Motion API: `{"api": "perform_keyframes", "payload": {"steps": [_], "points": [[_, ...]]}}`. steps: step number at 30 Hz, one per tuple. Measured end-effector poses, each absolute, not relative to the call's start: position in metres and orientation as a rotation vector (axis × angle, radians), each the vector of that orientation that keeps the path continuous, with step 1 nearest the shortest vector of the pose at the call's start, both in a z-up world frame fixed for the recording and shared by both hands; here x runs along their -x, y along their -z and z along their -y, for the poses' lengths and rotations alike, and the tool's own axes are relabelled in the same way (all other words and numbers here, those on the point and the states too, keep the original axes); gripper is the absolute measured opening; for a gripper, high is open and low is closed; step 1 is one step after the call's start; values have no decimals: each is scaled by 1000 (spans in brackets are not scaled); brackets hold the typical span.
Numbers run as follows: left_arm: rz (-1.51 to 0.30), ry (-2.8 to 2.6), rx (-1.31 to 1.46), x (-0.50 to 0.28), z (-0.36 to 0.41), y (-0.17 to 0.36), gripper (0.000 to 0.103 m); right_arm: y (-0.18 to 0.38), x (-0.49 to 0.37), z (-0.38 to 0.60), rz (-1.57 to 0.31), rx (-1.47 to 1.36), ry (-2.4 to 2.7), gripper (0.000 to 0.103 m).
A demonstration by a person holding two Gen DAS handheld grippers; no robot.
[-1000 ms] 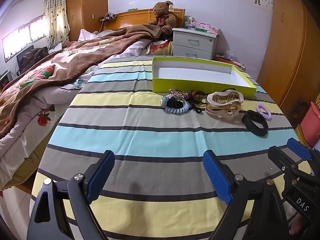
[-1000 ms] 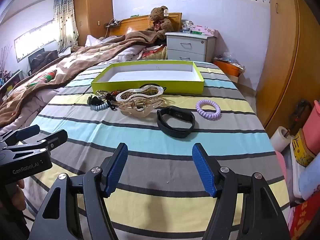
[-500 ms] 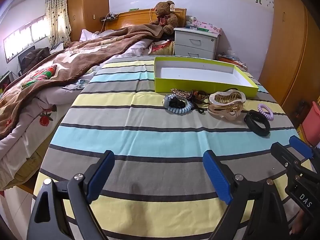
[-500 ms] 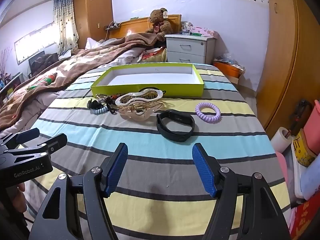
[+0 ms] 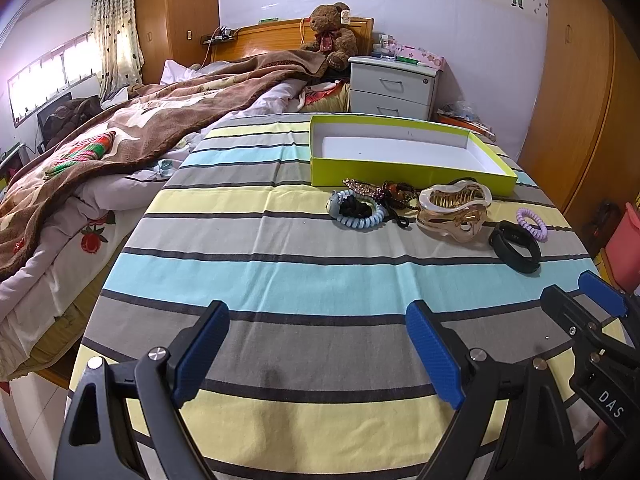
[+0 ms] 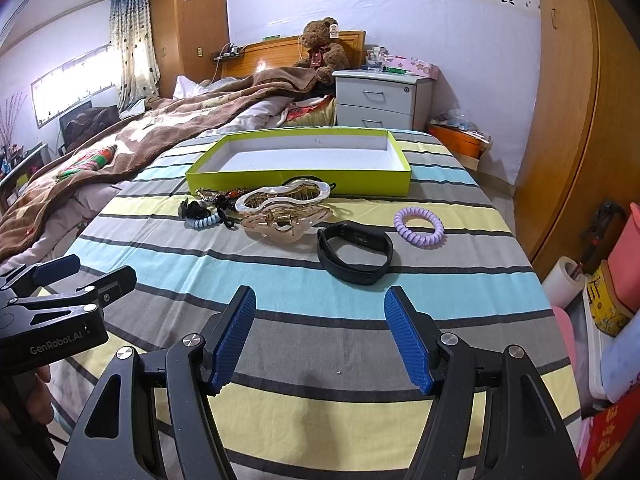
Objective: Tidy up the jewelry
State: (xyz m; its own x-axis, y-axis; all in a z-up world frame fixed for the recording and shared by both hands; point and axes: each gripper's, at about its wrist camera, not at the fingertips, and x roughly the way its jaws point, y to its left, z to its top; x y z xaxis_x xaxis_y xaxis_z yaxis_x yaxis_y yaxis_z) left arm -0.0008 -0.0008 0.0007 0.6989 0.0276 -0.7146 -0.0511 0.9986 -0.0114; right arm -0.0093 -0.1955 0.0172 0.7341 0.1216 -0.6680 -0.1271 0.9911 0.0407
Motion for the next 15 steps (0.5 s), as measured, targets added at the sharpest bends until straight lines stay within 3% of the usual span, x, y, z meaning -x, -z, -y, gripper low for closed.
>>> {"api": "perform_keyframes", "payload": {"steps": [15], "points": [[-792,-49,27,2,1,-2,91,-18,11,198,-730,1,-135,67]]}}
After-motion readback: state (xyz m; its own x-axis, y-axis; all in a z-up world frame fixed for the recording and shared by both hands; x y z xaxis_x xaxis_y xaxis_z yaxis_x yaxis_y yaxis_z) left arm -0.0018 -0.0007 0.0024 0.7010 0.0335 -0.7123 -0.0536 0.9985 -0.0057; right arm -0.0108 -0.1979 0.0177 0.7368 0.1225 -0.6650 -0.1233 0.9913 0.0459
